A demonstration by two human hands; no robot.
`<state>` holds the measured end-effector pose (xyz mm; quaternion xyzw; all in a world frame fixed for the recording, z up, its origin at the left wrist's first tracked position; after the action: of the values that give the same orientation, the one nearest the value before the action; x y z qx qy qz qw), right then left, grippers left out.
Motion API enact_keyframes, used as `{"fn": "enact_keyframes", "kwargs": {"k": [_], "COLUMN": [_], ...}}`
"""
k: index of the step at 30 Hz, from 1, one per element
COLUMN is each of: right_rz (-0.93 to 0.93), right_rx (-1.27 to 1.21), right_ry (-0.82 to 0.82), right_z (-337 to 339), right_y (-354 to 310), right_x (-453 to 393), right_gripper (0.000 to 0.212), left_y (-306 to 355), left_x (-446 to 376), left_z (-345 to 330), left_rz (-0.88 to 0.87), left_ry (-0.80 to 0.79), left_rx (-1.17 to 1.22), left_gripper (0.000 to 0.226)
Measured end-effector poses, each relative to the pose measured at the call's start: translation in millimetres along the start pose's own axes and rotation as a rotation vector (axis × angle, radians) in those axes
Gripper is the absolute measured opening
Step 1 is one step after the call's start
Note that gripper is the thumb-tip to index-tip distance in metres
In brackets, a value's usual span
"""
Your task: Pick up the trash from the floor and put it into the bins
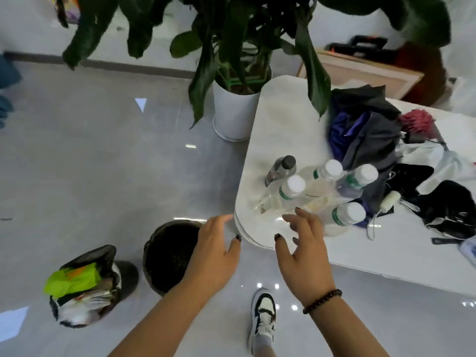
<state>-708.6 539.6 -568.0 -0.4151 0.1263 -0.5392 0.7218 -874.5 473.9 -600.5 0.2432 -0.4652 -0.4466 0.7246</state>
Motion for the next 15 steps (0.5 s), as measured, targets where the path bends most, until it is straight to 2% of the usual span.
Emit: {"fn": "enact_keyframes", "kwargs": {"k": [5, 10, 12, 15], "right_rz": [0.118, 0.28, 0.243, 0.133], "right_rx": [0.074, 0.167, 0.224, 0.296], "right_ry": [0.033, 0.211, 0.196, 0.079], "right_z": [58.9, 123.8, 126.5, 108.4], "right_y": [19.0, 28.9, 45.6, 70.7], "right_x": [-9.9, -15.4, -24.0, -36.8], "right_gripper": [0.03, 0.036, 0.042, 0.062], "left_y": [64.9, 127.7, 137.2, 132.7], "left_x": [-33.5, -60.9, -74.0, -87.6], "left_z": [-41.2, -48.8, -53.0, -60.7], "left_rz": [-0.074, -0.136, -0.145, -0.118], "left_ry": [0.149, 0.276, 0.257, 0.211], "left_rx": [0.0, -0.149, -0.252, -0.365], "left_gripper": [0.057, 0.078, 0.077, 0.068]}}
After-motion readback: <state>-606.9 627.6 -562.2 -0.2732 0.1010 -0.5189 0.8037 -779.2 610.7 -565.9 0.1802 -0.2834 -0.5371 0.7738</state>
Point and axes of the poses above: each hand's wrist, its own x-axis away from the middle knuckle, its own z-axis out of the back of the hand, y = z × x, the point moved 7 cm from there along -x, towards the middle knuckle, and after that the axes turned 12 degrees about -y, right-handed, at the moved point
